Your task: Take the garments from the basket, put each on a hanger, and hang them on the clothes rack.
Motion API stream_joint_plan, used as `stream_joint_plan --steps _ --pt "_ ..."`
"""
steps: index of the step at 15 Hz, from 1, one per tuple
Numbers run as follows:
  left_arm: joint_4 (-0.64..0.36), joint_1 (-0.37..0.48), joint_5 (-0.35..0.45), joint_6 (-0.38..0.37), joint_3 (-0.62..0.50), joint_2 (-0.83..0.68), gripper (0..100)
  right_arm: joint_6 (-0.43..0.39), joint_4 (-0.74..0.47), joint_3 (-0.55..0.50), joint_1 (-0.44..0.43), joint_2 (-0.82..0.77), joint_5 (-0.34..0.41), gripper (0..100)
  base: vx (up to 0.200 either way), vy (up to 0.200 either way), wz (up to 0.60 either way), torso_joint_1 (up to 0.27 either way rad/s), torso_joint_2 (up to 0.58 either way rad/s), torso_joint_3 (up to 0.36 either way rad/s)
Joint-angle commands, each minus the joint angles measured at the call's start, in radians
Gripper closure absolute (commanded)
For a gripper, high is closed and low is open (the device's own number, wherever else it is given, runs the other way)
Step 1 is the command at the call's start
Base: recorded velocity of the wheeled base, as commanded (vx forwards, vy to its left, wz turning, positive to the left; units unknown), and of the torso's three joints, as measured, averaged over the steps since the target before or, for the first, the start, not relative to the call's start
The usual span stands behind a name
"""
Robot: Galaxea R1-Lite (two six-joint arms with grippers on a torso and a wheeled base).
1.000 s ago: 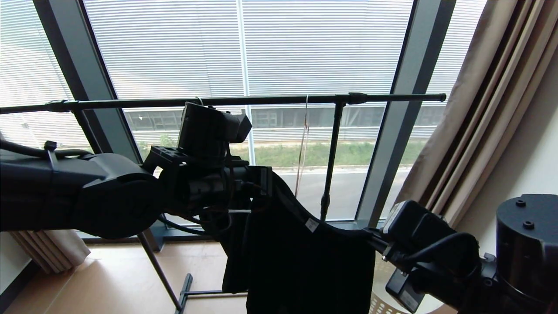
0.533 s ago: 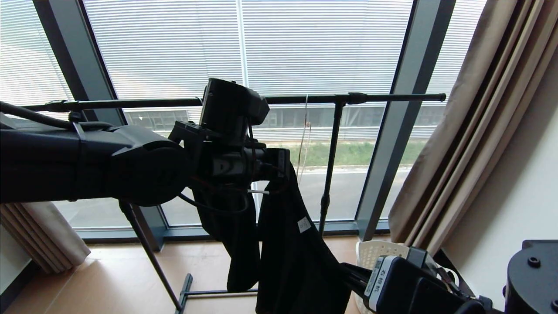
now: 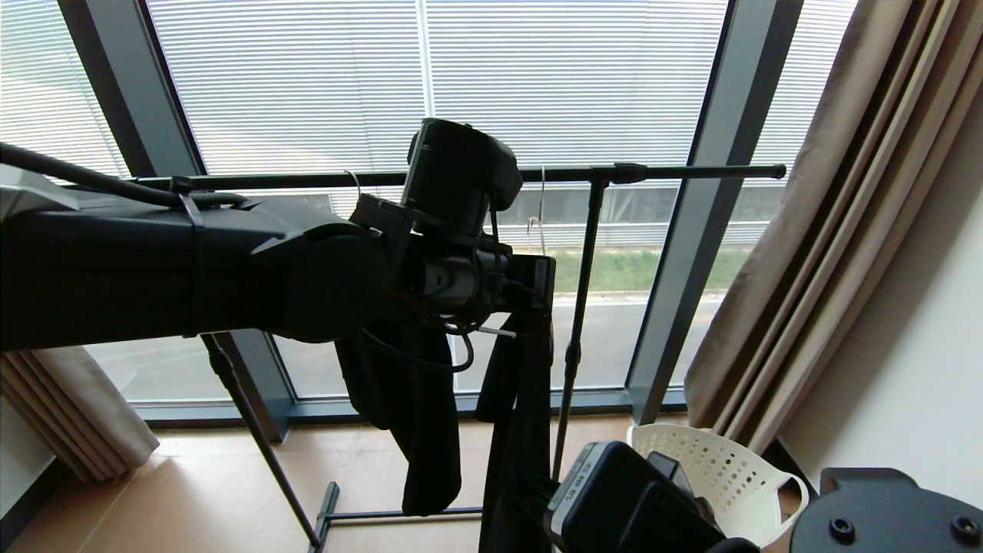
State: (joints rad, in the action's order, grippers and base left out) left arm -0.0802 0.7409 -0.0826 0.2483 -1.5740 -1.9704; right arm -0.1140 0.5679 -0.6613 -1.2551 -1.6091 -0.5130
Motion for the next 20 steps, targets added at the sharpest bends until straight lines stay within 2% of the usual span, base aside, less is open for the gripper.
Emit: stream_joint_plan --steps 1,4,6,7,8,10,12,13,16,19,20 --pt "-0.003 0.018 0.000 -0.001 -0.020 -0.016 100 0.014 0.061 -0.008 -0.004 -0.074 -0.016 100 0.000 0.000 0.00 0.000 0.00 0.000" --pt "-0.003 0.017 -0.003 -0.001 -0.014 -0.016 100 0.013 0.061 -0.003 0.002 -0.067 -0.019 100 0.000 0.000 0.00 0.000 0.00 0.000" --pt "-0.015 -0.006 -0.005 0.000 0.003 -0.002 100 0.001 0.050 0.012 0.052 -0.032 -0.025 100 0.000 0.000 0.00 0.000 0.00 0.000" --pt "-0.029 -0.015 -0.006 0.000 0.017 0.021 100 -0.038 0.024 0.031 0.077 0.000 -0.024 100 0.000 0.000 0.00 0.000 0.00 0.000" --pt "-0.052 -0.032 -0.005 0.000 0.035 0.048 100 -0.119 -0.031 0.052 0.117 0.051 -0.015 100 0.000 0.000 0.00 0.000 0.00 0.000" --pt "-0.085 -0.054 -0.005 -0.001 0.081 0.096 100 -0.211 -0.117 0.077 0.195 0.117 -0.002 100 0.000 0.000 0.00 0.000 0.00 0.000" --pt "-0.093 -0.063 -0.005 -0.001 0.152 0.147 100 -0.276 -0.171 0.074 0.330 0.144 0.053 100 0.000 0.000 0.00 0.000 0.00 0.000" --pt "-0.093 -0.064 -0.003 -0.003 0.201 0.179 100 -0.297 -0.169 0.063 0.428 0.135 0.093 100 0.000 0.000 0.00 0.000 0.00 0.000" --pt "-0.093 -0.067 -0.002 -0.003 0.305 0.240 100 -0.299 -0.157 -0.015 0.615 0.060 0.156 100 0.000 0.000 0.00 0.000 0.00 0.000" --pt "-0.093 -0.041 -0.002 -0.001 0.373 0.275 100 -0.291 -0.155 -0.106 0.688 -0.012 0.192 100 0.000 0.000 0.00 0.000 0.00 0.000" --pt "-0.093 -0.018 0.000 0.002 0.433 0.295 100 -0.248 -0.155 -0.166 0.692 -0.058 0.191 100 0.000 0.000 0.00 0.000 0.00 0.000"
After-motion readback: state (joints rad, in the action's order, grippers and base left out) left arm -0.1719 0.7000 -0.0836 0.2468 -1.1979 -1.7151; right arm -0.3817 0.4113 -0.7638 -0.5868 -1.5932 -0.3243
